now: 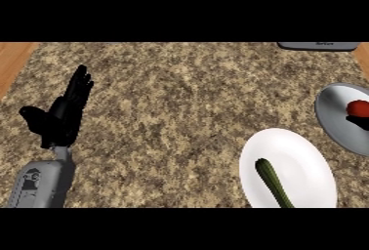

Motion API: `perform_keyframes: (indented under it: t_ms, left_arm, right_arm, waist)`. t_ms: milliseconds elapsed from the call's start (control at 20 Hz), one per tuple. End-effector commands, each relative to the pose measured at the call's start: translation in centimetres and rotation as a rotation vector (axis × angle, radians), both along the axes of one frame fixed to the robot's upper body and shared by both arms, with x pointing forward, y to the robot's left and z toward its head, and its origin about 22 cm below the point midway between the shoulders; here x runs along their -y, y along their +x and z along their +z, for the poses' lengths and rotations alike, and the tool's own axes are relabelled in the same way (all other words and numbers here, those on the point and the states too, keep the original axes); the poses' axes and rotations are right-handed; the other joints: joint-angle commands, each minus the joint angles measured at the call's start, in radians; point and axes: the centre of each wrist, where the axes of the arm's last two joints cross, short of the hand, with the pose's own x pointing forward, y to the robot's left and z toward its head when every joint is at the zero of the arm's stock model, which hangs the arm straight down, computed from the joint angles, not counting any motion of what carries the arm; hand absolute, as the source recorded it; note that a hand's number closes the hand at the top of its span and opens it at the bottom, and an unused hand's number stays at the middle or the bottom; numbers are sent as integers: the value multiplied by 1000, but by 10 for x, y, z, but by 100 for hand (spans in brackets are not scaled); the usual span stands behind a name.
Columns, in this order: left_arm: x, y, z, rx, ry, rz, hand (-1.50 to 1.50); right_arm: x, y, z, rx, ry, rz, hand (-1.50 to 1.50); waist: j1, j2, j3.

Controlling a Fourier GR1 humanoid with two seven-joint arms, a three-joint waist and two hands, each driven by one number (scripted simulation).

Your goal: Pick the bell pepper from the plate and place it in the pan

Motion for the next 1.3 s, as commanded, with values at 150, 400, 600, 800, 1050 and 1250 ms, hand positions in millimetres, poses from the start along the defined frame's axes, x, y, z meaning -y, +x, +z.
perform_keyframes:
  t_ms: [150,400,600,800,1050,1250]
  left_arm:
    - [-2,-14,-5,-6,12,30,0]
    - [-14,-22,-3,-16,-3,32,0]
    - [-9,-12,2,-38,-5,67,0]
    - [-26,-16,-6,-35,22,89,0]
    - [-38,-20,-5,-25,23,107,0]
    - [-38,-23,-8,-31,22,86,0]
  right_arm:
    - [14,-20,-9,286,75,-86,-150]
    - [30,-37,-7,388,255,17,-150]
    - [41,-76,-33,418,329,108,-150]
    - [63,-108,-21,416,314,167,-150]
    - [68,-144,-20,403,309,181,-150]
    - [64,-186,-21,389,329,207,-150]
  waist:
    - [-17,-13,-1]
    - [-44,-27,-6]
    - [-64,-30,-8]
    - [-90,-37,-12]
    - [-98,-39,-15]
    - [-93,-35,-14]
